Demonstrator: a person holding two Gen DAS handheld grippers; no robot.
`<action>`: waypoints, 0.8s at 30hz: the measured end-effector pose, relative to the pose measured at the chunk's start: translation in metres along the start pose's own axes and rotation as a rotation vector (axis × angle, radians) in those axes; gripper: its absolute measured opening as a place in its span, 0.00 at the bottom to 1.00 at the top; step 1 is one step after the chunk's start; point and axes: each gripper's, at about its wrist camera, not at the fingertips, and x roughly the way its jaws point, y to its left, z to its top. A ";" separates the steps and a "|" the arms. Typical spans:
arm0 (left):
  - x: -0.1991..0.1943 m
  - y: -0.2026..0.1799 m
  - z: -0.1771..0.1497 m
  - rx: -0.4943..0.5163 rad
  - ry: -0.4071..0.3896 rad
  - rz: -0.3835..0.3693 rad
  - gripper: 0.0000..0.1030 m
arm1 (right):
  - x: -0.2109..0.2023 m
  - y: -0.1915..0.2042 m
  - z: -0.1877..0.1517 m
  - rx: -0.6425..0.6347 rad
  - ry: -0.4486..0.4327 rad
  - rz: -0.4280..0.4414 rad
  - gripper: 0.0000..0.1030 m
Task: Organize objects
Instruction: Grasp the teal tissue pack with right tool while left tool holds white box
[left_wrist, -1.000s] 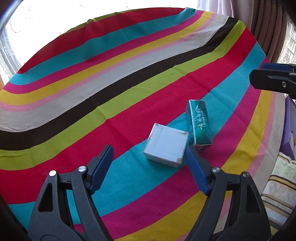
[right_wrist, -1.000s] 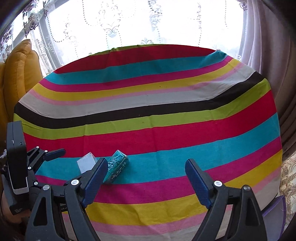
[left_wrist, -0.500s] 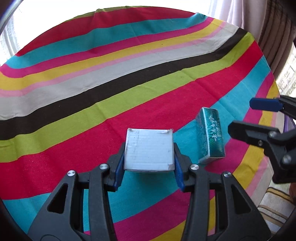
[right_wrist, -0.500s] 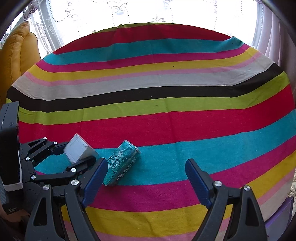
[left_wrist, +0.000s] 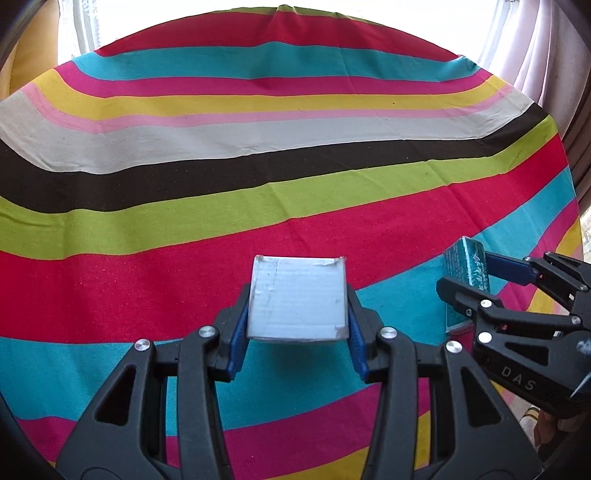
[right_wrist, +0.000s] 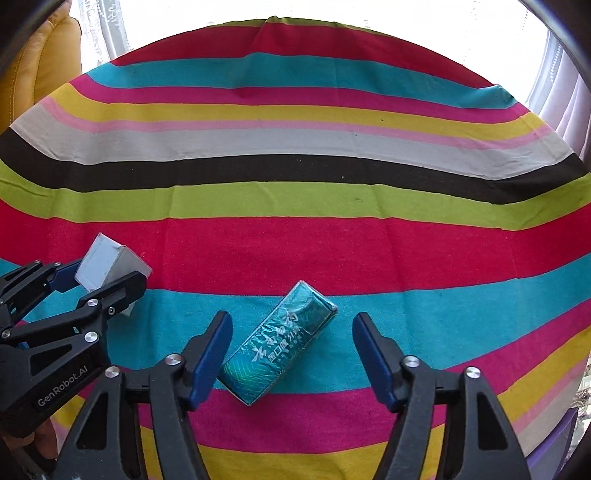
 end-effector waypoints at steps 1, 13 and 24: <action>-0.002 0.001 -0.001 -0.010 0.001 -0.002 0.48 | 0.002 0.000 -0.002 -0.004 0.009 0.008 0.40; -0.049 -0.017 -0.019 -0.023 -0.031 0.072 0.48 | -0.047 0.003 -0.028 -0.055 -0.079 0.029 0.30; -0.089 -0.036 -0.063 -0.044 -0.040 0.093 0.48 | -0.087 0.000 -0.071 -0.072 -0.097 0.051 0.30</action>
